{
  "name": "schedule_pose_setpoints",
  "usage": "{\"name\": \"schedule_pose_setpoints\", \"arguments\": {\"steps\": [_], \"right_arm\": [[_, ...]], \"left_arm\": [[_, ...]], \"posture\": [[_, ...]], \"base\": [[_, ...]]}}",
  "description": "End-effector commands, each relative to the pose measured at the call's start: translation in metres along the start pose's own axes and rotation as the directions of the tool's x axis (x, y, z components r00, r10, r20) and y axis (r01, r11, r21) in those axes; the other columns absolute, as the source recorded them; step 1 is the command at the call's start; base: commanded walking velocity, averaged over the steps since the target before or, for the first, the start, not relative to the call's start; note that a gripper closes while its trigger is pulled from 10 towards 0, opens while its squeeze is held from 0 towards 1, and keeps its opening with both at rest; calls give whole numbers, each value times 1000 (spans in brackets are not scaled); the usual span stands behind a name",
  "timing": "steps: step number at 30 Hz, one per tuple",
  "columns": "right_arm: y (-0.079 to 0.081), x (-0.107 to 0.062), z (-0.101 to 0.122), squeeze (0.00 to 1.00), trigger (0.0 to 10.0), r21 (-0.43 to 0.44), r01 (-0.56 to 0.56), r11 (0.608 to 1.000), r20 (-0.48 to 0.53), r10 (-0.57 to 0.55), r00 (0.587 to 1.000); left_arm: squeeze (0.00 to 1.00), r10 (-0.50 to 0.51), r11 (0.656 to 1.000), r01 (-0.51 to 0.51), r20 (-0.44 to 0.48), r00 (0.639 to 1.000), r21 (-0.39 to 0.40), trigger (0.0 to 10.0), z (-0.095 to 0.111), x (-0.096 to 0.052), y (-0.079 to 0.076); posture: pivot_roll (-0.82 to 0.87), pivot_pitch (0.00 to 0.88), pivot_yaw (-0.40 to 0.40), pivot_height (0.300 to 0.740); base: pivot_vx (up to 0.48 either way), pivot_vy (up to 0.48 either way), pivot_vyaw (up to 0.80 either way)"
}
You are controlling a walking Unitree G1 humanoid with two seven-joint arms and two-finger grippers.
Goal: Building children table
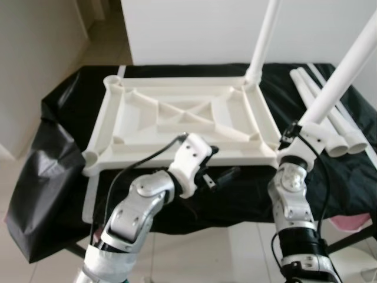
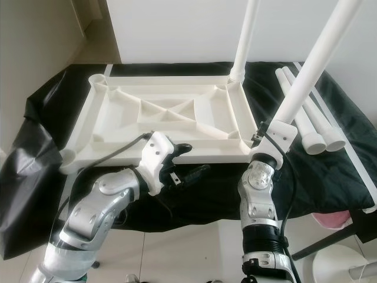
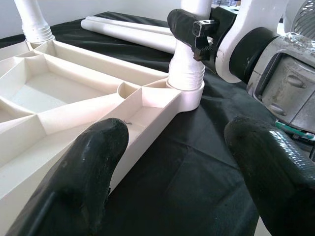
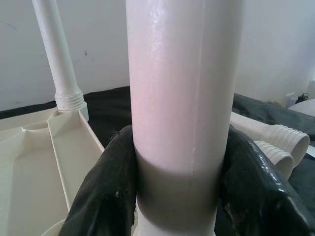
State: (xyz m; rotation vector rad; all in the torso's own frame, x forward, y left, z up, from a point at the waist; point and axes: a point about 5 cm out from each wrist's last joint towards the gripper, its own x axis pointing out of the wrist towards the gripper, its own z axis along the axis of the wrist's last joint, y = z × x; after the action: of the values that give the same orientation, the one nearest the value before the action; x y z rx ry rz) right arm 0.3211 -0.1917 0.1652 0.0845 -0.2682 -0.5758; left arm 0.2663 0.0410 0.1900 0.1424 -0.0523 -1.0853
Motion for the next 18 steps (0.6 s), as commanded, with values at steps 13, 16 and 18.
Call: {"name": "schedule_pose_setpoints", "arguments": {"steps": [13, 16, 18], "right_arm": [[-13, 5, -6, 1000, 10000, -10, -113, 994, 29, 113, 993], [-14, 9, -5, 1000, 10000, -2, -174, 985, 25, 174, 984], [-13, 10, -5, 737, 10000, 1, -219, 976, 24, 219, 976]], "left_arm": [[0, -31, 999, 31, 0, 1000, -18, 10000, 1, 6, -9], [0, -46, 999, 46, -2, 999, -21, 10000, 0, 8, -14], [0, -51, 998, 51, -3, 999, -23, 10000, 0, 9, -16]], "posture": [[-53, 65, 9, 740], [-54, 67, 10, 740], [-55, 67, 10, 740]], "base": [[0, 0, 0], [0, 0, 0], [0, 0, 0]]}}
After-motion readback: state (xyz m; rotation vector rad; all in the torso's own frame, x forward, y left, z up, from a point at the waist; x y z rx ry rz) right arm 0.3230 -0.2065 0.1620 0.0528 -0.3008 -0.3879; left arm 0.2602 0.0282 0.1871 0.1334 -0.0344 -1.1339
